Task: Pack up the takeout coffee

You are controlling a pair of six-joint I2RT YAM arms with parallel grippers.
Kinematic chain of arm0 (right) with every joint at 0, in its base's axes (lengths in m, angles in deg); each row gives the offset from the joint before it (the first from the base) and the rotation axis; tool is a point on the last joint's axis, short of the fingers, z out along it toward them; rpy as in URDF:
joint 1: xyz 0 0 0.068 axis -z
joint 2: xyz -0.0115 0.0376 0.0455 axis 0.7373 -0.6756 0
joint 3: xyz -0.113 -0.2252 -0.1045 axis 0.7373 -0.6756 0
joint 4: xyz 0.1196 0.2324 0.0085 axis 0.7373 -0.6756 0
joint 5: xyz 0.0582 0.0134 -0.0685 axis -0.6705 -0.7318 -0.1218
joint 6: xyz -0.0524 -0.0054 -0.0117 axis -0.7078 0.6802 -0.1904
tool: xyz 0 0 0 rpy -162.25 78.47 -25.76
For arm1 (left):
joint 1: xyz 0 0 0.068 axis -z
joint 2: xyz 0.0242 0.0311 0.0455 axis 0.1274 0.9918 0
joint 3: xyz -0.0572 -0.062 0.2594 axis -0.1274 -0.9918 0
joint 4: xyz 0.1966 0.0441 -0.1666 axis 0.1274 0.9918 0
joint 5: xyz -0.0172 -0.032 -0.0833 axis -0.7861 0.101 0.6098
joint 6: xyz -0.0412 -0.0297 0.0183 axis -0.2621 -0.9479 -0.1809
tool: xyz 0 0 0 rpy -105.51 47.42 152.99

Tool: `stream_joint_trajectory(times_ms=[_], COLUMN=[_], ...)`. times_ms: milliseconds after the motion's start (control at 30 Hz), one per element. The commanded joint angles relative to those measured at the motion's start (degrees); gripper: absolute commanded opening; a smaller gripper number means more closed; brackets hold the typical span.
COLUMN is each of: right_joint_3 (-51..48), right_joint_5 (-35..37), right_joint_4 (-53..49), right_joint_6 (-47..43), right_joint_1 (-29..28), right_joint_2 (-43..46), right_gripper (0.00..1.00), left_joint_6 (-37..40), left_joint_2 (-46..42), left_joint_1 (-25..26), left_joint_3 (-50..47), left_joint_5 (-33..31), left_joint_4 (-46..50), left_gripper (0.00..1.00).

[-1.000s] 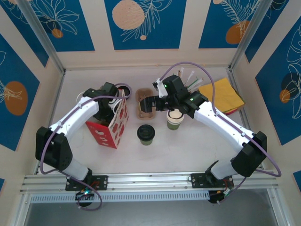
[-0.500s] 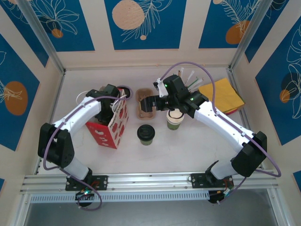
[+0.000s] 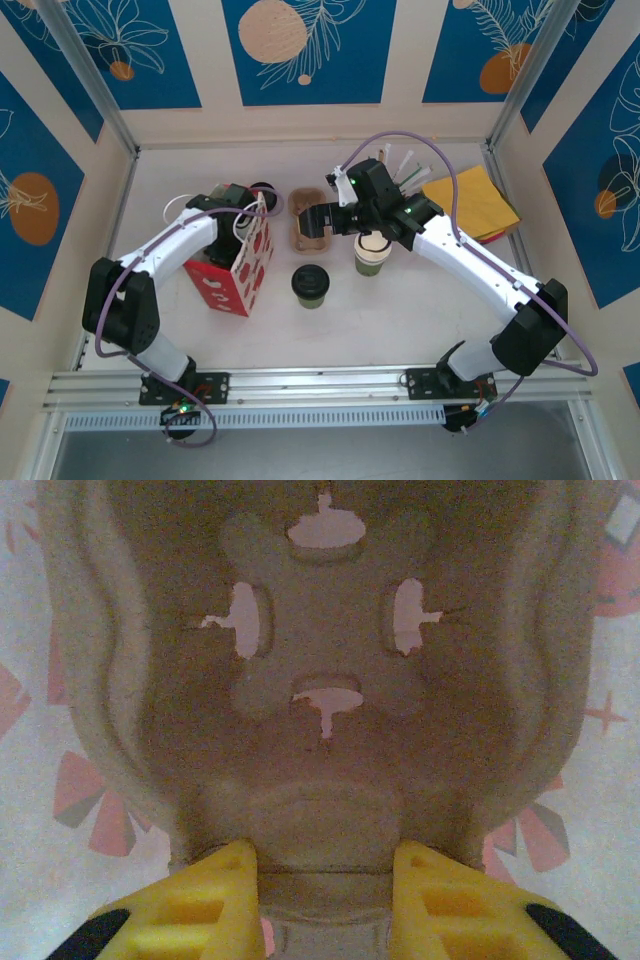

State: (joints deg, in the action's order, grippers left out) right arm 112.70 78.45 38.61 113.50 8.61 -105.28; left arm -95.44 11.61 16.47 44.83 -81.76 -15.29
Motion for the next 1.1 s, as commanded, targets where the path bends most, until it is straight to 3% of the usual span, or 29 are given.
stream_joint_trajectory(times_ms=[0, 1067], right_joint_3=[1.3, -0.4], right_joint_5=[-1.5, 0.7], right_joint_4=[-0.4, -1.6], right_joint_6=[-0.1, 0.3], right_joint_1=[0.3, 0.5], right_joint_2=[0.0, 2.1], right_gripper=[0.99, 0.99], left_joint_6=[-0.3, 4.9], left_joint_2=[1.0, 4.4], left_joint_1=[0.4, 5.8], left_joint_3=[-1.0, 1.7], left_joint_5=[-0.7, -3.5], left_joint_4=[0.0, -4.1], left_gripper=[0.27, 0.27])
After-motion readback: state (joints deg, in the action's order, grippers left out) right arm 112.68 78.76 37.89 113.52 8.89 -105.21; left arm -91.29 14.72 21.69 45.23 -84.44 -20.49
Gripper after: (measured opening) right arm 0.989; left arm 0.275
